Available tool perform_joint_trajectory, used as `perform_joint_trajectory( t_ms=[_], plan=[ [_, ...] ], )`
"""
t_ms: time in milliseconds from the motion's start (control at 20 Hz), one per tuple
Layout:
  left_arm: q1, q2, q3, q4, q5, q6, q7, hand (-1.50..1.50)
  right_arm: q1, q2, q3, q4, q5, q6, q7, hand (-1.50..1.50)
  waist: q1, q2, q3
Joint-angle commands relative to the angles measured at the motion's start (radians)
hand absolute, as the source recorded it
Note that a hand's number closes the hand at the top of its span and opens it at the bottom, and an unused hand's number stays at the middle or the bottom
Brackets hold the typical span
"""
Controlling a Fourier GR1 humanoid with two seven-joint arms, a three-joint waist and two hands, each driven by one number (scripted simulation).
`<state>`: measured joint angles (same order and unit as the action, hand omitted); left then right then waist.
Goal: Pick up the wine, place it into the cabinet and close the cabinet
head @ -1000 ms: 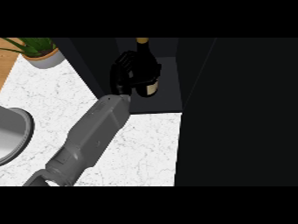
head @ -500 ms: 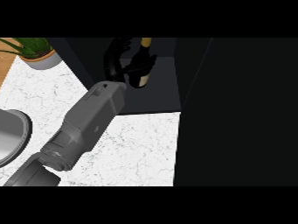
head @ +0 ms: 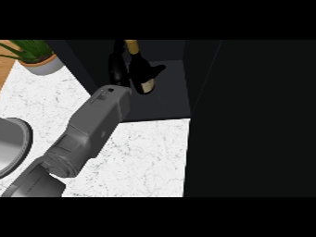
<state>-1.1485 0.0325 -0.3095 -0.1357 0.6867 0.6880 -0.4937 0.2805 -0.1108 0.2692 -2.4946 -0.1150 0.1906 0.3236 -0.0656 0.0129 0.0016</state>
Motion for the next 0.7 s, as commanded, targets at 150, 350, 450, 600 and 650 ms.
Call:
perform_joint_trajectory(
  t_ms=[150,350,450,600,650],
  plan=[
    [-0.015,0.031,0.006,0.058,-0.026,0.009,0.011,-1.5,0.028,0.016,0.054,-0.127,-0.037,-0.013,0.053,-1.5,0.008,0.003,-0.003],
    [-0.011,0.096,0.018,0.038,-0.026,-0.076,-0.022,-1.5,0.059,-0.016,0.012,-0.16,-0.093,0.013,0.063,-1.5,0.0,0.005,-0.003],
    [-0.019,0.074,0.024,0.029,-0.027,-0.079,-0.039,-1.5,0.074,-0.01,0.012,-0.16,-0.083,0.018,0.031,-1.5,-0.004,0.004,-0.002],
    [-0.015,0.093,0.028,0.01,-0.033,-0.146,-0.073,-1.5,0.063,-0.006,0.009,-0.132,-0.075,0.019,0.016,-1.5,0.001,0.005,-0.002],
    [0.018,0.044,0.03,-0.003,-0.035,-0.138,-0.114,-1.5,0.059,-0.015,0.011,-0.152,-0.098,0.02,0.052,-1.5,0.013,0.002,-0.003]
  ],
)
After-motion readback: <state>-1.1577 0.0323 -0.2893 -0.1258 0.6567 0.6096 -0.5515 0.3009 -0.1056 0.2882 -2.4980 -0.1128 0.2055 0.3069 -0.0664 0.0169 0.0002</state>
